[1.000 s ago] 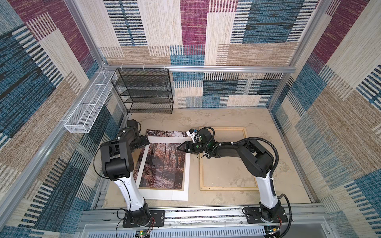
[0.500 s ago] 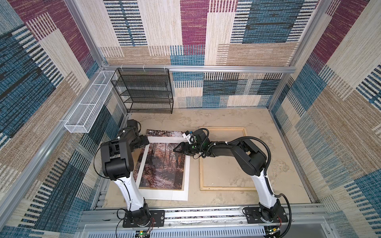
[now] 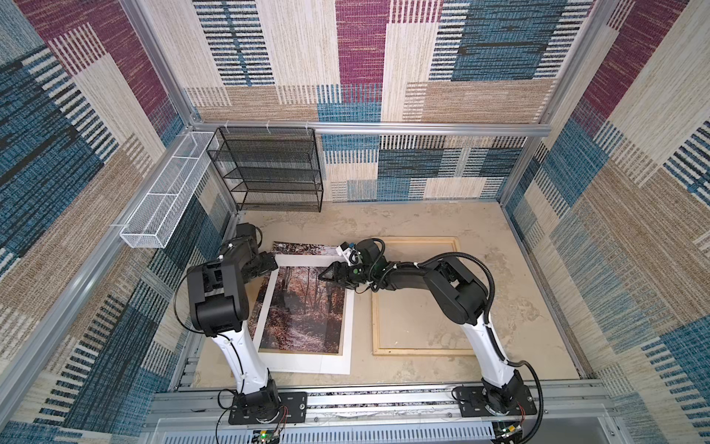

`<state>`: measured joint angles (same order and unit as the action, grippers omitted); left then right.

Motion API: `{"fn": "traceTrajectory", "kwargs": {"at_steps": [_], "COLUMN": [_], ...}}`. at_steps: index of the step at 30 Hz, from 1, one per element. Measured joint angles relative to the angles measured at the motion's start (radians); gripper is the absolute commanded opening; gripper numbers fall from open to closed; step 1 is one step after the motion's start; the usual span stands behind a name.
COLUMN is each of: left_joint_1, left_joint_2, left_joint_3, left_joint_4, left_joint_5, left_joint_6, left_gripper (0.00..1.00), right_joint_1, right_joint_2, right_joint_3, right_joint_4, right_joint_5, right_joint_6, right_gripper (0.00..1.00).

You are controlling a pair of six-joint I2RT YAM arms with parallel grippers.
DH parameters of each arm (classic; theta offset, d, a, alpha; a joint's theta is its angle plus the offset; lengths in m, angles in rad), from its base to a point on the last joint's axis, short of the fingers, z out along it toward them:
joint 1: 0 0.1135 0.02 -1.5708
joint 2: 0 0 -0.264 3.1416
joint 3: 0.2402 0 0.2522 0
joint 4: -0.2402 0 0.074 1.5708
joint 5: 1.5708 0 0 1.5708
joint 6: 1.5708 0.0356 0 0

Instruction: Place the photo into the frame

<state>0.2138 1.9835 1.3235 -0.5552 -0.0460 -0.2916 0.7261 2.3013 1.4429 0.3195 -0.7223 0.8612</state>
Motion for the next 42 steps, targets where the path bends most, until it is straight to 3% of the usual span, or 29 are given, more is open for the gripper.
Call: {"fn": "traceTrajectory", "kwargs": {"at_steps": [7,21,31,42], "left_joint_1": [0.0,0.0,0.0,0.0], "left_joint_2": [0.003,0.006,0.008,0.017], "left_joint_3": [0.0,0.002,0.002,0.002], "left_joint_4": [0.005,0.016,0.027,0.101], "left_joint_5": [0.003,0.004,0.007,0.043], "left_joint_6": [0.006,0.007,0.011,0.031], "left_gripper": [0.88,0.87,0.86,0.85], "right_joint_1": [0.0,0.001,0.0,0.001], "right_joint_2": [0.0,0.0,0.003,0.031], "right_joint_3": [-0.058,-0.077,-0.04,0.027], "right_joint_4": [0.113,0.14,0.136,0.12], "right_joint_5": [-0.016,-0.035,-0.035,-0.032], "right_joint_6": [0.054,0.08,0.081,0.084], "right_gripper": [0.81,0.48,0.44,0.32]}}
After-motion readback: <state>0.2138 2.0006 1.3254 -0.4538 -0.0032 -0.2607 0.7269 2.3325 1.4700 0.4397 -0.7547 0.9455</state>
